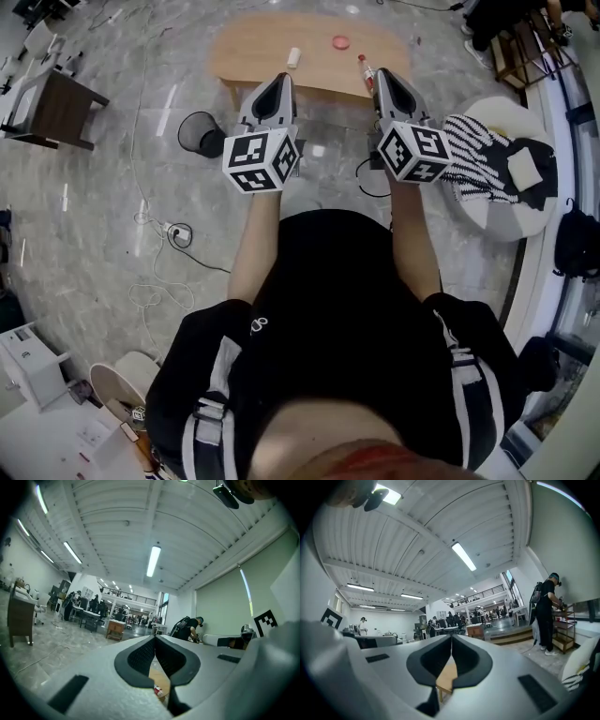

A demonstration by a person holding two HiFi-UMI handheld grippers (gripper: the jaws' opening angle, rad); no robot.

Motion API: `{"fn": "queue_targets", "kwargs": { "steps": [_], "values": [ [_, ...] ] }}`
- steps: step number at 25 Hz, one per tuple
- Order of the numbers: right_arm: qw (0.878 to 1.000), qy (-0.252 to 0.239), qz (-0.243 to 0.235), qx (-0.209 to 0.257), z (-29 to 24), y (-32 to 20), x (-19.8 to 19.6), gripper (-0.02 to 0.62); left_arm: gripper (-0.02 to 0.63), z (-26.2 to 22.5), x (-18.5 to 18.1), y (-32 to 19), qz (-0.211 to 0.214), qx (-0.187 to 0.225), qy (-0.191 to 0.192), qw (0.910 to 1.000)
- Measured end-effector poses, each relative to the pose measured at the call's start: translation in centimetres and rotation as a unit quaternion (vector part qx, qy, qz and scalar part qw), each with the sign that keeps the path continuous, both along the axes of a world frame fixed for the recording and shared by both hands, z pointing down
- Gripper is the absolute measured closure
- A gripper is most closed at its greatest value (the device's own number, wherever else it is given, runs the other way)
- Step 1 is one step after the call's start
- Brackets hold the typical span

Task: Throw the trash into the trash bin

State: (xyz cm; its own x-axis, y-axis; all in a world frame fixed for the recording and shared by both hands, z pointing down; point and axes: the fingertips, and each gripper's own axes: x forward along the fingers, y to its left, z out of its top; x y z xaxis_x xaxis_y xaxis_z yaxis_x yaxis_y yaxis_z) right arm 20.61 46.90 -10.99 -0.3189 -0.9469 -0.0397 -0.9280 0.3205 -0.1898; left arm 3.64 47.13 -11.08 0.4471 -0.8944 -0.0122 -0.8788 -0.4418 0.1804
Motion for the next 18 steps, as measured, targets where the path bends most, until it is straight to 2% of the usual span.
{"fn": "queue_targets", "kwargs": {
  "steps": [4,8,12,18],
  "values": [
    [1.000,0.020,-0.017,0.015,-0.3,-3.2,-2.0,0.584,0.598,0.6,-2.5,-3.4,-0.019,0.001,0.019,0.9996],
    [1.000,0.019,-0.015,0.013,0.1,-7.6,-1.8,0.584,0.598,0.9,-2.1,-7.9,-0.007,0.000,0.024,0.9997],
    [1.000,0.011,-0.013,0.007,1.1,-13.0,-2.2,0.583,0.598,1.9,-1.8,-12.9,0.002,-0.009,0.017,0.9998],
    [1.000,0.000,-0.017,-0.009,2.9,-21.9,-4.2,0.584,0.598,3.9,-3.5,-22.0,-0.002,-0.038,0.001,0.9993]
  ]
}}
